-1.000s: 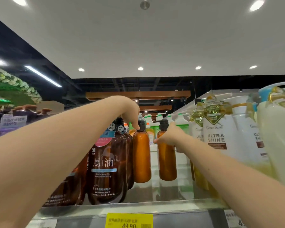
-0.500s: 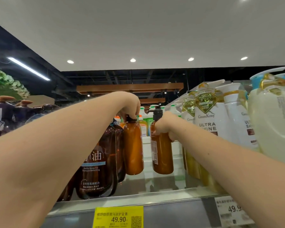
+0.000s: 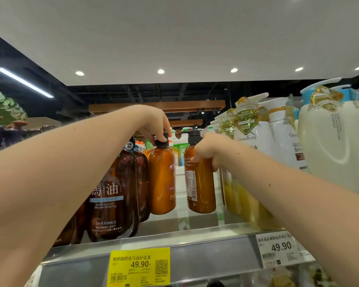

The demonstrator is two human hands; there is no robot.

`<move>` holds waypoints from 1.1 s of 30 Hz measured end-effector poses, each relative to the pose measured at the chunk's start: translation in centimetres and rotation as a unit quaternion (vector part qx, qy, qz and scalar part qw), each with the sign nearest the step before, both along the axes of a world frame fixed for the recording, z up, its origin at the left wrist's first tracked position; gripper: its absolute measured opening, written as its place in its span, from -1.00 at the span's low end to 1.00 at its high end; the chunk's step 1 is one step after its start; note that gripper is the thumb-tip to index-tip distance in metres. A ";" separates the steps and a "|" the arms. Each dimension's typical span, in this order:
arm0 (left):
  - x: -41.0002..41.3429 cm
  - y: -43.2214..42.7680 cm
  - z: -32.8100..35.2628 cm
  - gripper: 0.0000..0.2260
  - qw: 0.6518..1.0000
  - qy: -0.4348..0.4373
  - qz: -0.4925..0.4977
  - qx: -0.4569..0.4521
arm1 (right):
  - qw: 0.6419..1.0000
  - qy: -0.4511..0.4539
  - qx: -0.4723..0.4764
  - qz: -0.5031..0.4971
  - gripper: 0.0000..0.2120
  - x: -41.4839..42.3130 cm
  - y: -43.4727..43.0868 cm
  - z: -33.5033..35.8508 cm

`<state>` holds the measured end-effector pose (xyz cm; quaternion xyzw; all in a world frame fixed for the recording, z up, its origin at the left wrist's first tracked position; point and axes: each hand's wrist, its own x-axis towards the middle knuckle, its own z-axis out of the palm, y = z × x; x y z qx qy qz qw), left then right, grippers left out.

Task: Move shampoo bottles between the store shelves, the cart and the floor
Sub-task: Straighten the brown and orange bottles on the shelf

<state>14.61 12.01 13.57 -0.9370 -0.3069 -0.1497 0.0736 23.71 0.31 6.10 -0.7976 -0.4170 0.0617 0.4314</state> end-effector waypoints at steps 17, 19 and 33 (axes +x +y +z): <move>-0.3 -0.1 0.2 -0.77 0.991 -0.086 -0.002 -0.104 | 0.993 -0.103 -0.034 -0.042 -0.42 -0.4 0.2 0.3; -0.5 -0.5 0.4 -0.76 0.986 -0.092 0.004 -0.137 | 0.994 -0.091 -0.049 -0.026 -0.42 -0.6 -0.4 0.9; -0.3 0.1 0.1 -0.63 0.993 -0.059 0.038 -0.093 | 0.956 -0.261 -0.122 -0.050 -0.29 -1.9 -0.9 2.9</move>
